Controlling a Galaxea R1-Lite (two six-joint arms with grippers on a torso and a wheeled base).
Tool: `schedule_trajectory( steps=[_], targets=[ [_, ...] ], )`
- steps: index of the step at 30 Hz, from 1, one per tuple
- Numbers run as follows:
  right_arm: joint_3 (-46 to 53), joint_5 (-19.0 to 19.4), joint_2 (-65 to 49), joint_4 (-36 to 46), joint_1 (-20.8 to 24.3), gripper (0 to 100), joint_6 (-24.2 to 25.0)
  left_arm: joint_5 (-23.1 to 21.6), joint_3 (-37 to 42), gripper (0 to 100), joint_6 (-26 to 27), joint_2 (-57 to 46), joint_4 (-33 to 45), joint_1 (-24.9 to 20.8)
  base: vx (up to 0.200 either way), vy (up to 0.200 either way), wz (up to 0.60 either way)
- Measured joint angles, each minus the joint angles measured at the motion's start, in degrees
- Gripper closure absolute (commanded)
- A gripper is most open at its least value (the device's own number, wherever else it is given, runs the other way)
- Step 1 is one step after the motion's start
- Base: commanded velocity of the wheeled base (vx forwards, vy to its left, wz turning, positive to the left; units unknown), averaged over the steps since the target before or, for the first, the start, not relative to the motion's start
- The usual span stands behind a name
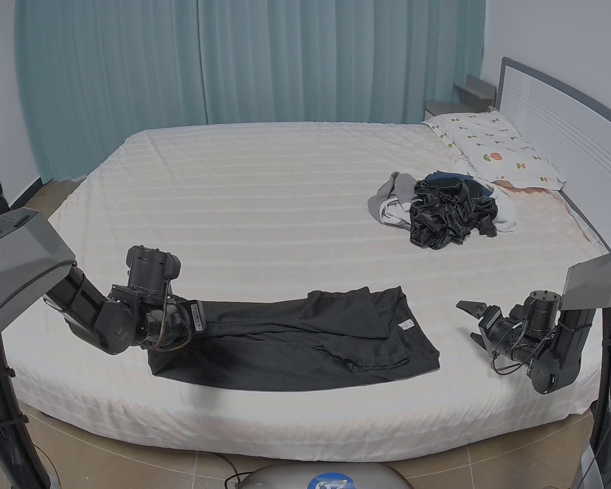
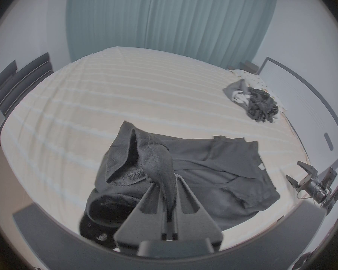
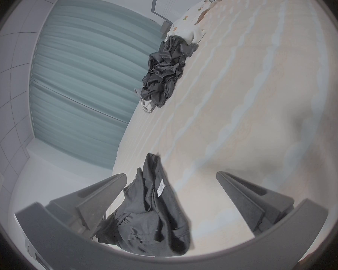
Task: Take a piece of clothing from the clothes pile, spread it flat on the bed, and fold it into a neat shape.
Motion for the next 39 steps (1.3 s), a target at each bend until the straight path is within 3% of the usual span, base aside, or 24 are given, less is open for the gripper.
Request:
schedule_trajectory(
  steps=[6, 23, 30, 36, 39],
  targets=[
    [0.22, -0.04, 0.02, 0.0, 0.49, 0, -0.05, 1.37, -6.03, 100, -1.23, 0.57, 6.36, -4.84, 0.0, -0.2, 0.0],
    [0.73, -0.63, 0.52, -0.05, 2.15, 0, -0.18, 1.83, -25.19, 100, -5.61, 7.3, 20.2, -13.25, 0.0, -0.2, 0.0],
    [0.85, -0.68, 0.77, -0.09, 2.67, 0, -0.27, 3.95, -31.44, 100, -7.36, 12.13, 20.61, -15.93, 0.0, 0.0, 0.0],
    [0.88, -0.68, 1.05, -0.13, 2.78, 0, -0.73, 9.39, -36.77, 100, -11.17, 16.35, 20.54, -16.57, 0.0, 0.0, 0.0],
    [0.88, -0.68, 1.18, -0.18, 2.94, 0, -0.84, 9.97, -38.03, 100, -12.62, 17.88, 20.65, -16.66, 0.0, 0.0, 0.0]
  ],
)
